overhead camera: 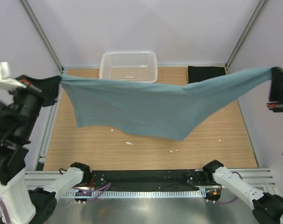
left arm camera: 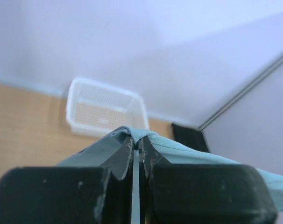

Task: Fold and stack the t-shirts
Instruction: Flatten the tshirt out

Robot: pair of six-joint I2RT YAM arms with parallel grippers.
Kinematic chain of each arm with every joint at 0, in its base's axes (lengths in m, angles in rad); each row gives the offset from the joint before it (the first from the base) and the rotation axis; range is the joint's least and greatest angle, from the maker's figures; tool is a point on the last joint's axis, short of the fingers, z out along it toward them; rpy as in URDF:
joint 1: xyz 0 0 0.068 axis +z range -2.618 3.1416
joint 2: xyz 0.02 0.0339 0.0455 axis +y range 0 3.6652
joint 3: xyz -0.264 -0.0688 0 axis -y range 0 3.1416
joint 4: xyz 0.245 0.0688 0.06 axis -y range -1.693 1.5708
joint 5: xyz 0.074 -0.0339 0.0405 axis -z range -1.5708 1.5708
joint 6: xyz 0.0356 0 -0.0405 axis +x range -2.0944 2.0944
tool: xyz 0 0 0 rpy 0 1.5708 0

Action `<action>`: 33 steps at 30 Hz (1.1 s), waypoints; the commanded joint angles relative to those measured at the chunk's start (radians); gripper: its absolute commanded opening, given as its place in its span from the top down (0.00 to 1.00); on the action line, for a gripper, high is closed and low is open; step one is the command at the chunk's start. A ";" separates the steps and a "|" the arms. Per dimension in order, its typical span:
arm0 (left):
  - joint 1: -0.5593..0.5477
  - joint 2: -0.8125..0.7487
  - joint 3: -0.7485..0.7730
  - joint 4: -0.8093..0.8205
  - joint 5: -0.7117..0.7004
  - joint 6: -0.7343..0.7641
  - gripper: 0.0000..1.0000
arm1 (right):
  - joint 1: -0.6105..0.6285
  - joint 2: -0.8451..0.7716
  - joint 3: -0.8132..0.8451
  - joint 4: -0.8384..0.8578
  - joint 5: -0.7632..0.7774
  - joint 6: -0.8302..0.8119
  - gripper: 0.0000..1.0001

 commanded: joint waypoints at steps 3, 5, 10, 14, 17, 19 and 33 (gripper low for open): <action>-0.010 -0.051 0.200 0.124 0.175 0.095 1.00 | 0.000 0.011 0.276 -0.043 -0.160 0.078 0.99; -0.010 -0.031 0.289 0.104 0.186 0.092 1.00 | 0.000 0.043 0.366 -0.051 -0.182 0.096 0.99; -0.010 -0.023 0.290 0.133 0.184 0.095 1.00 | 0.000 0.096 0.403 -0.038 -0.215 0.100 0.99; -0.010 0.009 0.196 0.189 0.143 0.105 1.00 | 0.003 0.120 0.314 0.018 -0.177 0.035 0.99; -0.011 0.072 0.159 0.251 0.114 0.109 1.00 | 0.008 0.168 0.256 0.084 -0.156 -0.021 0.99; -0.010 0.116 0.193 0.261 0.107 0.109 1.00 | 0.009 0.209 0.251 0.106 -0.151 -0.034 0.99; -0.010 0.147 0.276 0.230 0.028 0.155 1.00 | 0.008 0.323 0.377 0.117 -0.192 -0.045 0.99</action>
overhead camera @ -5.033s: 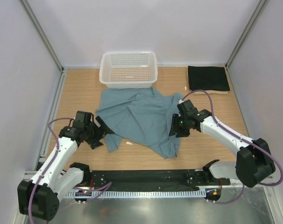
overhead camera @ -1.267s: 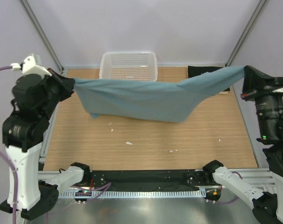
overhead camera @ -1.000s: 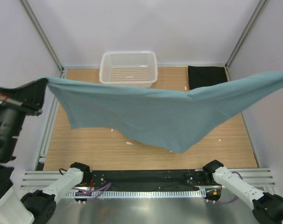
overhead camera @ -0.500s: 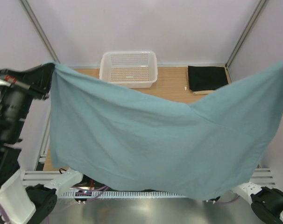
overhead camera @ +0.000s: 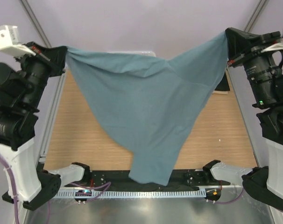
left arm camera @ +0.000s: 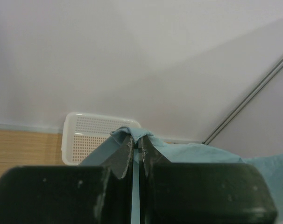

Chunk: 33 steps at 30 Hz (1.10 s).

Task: Fold and stack the t-shirts
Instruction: Flatten the tshirt out

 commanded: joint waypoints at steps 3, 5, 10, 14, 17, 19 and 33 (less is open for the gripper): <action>0.001 -0.149 0.004 0.048 -0.083 0.041 1.00 | 0.004 -0.088 0.098 0.083 -0.021 0.039 0.99; -0.002 -0.191 0.001 0.037 -0.105 0.056 1.00 | 0.004 -0.107 0.107 0.086 -0.035 0.082 0.99; -0.039 -0.287 0.021 0.025 -0.192 0.099 1.00 | 0.004 -0.185 0.107 0.100 -0.060 0.160 0.99; -0.084 -0.317 0.079 0.016 -0.214 0.104 1.00 | 0.004 -0.216 0.121 0.144 -0.087 0.252 0.99; -0.104 -0.334 0.079 0.073 -0.217 0.101 1.00 | 0.004 -0.191 0.182 0.169 -0.095 0.294 0.99; -0.121 -0.318 0.105 0.097 -0.231 0.108 1.00 | 0.004 -0.156 0.216 0.184 -0.103 0.324 0.99; -0.225 -0.048 -0.182 0.296 -0.526 0.364 1.00 | 0.004 0.082 0.004 0.295 0.007 0.180 0.99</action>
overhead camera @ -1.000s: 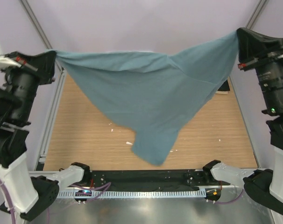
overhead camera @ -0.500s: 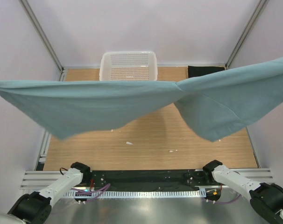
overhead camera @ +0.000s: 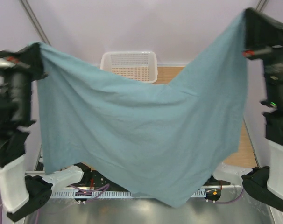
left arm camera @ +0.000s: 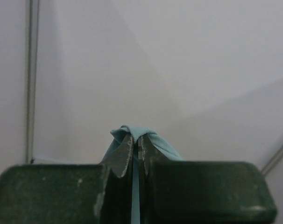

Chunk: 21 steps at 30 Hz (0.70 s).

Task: Fold and stack the t-shirts
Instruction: Flatten the tshirt out

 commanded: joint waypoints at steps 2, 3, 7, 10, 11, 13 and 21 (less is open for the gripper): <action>0.028 0.145 -0.200 0.129 -0.194 0.128 1.00 | 0.001 0.112 -0.153 0.067 0.097 -0.121 0.99; 0.054 0.172 -0.276 0.132 -0.184 0.111 1.00 | 0.001 0.122 -0.187 0.080 0.123 -0.130 0.99; 0.214 0.234 -0.476 0.150 -0.061 -0.014 1.00 | -0.075 0.181 -0.387 0.152 0.134 -0.127 0.99; 0.271 0.313 -0.663 0.260 -0.039 -0.001 1.00 | -0.181 0.211 -0.560 0.245 0.065 -0.025 0.99; 0.288 0.336 -0.735 0.290 -0.022 0.007 1.00 | -0.193 0.236 -0.623 0.276 0.050 -0.012 0.99; 0.306 0.423 -0.758 0.309 -0.007 -0.019 1.00 | -0.212 0.270 -0.683 0.293 0.044 -0.014 0.99; 0.417 0.671 -0.696 0.290 0.163 -0.090 1.00 | -0.267 0.344 -0.792 0.301 0.008 -0.083 0.99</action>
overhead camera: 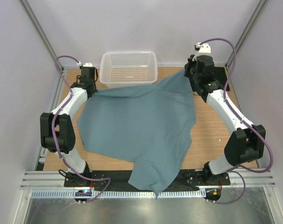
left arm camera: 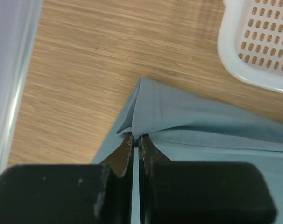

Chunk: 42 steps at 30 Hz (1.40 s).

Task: Fold and stack the t-shirts
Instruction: Flatten the tshirt out, then fold the tshirt

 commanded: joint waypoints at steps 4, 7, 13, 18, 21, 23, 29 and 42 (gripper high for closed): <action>0.046 0.058 0.082 0.090 0.136 -0.058 1.00 | -0.010 -0.036 -0.049 0.148 -0.038 -0.034 0.99; 0.048 0.045 0.066 0.090 0.151 -0.072 1.00 | -0.010 -0.056 -0.061 0.127 -0.067 -0.027 0.99; 0.066 0.012 0.027 0.076 0.162 -0.076 1.00 | -0.009 -0.137 -0.088 0.023 -0.078 0.036 0.99; 0.075 0.020 0.027 0.030 0.171 -0.064 1.00 | 0.006 -0.275 -0.158 -0.090 -0.119 0.104 0.99; 0.080 0.031 0.027 0.010 0.169 -0.053 1.00 | 0.034 -0.349 -0.213 -0.163 -0.159 0.147 0.99; 0.085 0.047 0.030 0.006 0.166 -0.044 1.00 | 0.036 -0.378 -0.256 -0.205 -0.193 0.182 0.99; 0.097 0.092 0.052 -0.019 0.160 -0.041 1.00 | 0.049 -0.466 -0.329 -0.312 -0.236 0.223 0.99; 0.109 0.129 0.061 -0.102 0.130 -0.069 1.00 | 0.052 -0.547 -0.448 -0.429 -0.290 0.271 0.99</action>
